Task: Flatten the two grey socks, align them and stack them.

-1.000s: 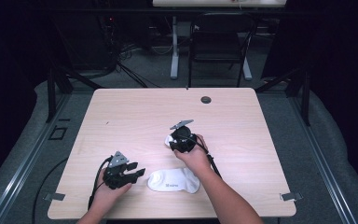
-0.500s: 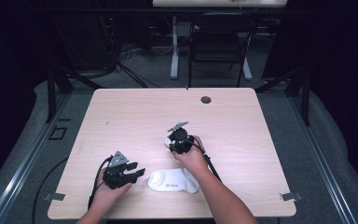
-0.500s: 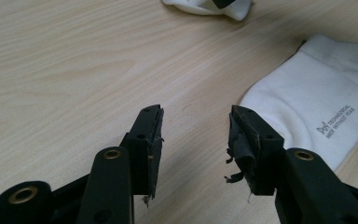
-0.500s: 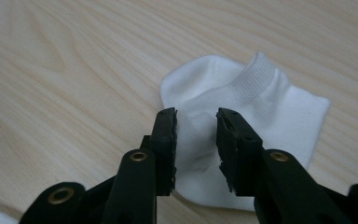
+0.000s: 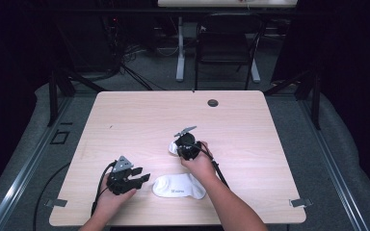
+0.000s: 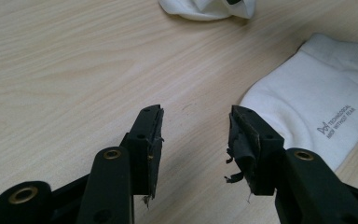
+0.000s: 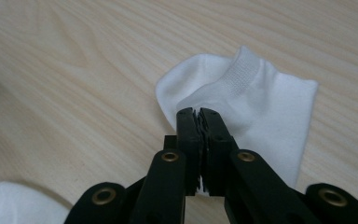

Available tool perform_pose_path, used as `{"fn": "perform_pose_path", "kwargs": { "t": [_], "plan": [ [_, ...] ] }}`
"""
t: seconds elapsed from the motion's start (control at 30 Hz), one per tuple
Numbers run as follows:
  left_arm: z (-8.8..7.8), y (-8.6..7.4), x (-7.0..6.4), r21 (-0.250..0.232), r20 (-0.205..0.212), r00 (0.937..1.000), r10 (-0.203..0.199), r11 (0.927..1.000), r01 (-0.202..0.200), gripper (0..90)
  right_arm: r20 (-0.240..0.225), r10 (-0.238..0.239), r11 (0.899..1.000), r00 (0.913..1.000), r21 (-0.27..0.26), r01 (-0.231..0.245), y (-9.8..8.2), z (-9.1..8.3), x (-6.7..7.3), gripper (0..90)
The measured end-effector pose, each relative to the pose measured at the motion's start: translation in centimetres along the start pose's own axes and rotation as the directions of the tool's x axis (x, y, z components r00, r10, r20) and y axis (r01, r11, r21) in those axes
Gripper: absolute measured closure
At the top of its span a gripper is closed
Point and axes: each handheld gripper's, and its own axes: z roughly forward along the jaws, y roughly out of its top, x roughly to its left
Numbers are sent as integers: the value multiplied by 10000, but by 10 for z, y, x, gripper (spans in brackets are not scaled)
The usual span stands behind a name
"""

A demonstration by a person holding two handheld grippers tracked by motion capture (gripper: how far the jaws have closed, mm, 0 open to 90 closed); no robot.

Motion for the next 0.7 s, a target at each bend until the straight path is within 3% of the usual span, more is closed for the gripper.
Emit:
{"fn": "perform_pose_path", "kwargs": {
  "t": [0.3,0.57,0.7],
  "plan": [
    [1,0,-1,47,-67,10000,20,10000,-20,550,-455,-295,9993,9985,-246,284,-6,-9,12,880],
    [0,0,-2,-59,-1,10000,-14,10000,14,555,-828,-158,9994,9964,-324,132,-11,-18,22,881],
    [2,4,-1,-221,40,9997,-250,9994,251,564,-1017,-131,9988,9947,-481,82,-12,-21,25,881]
  ]
}}
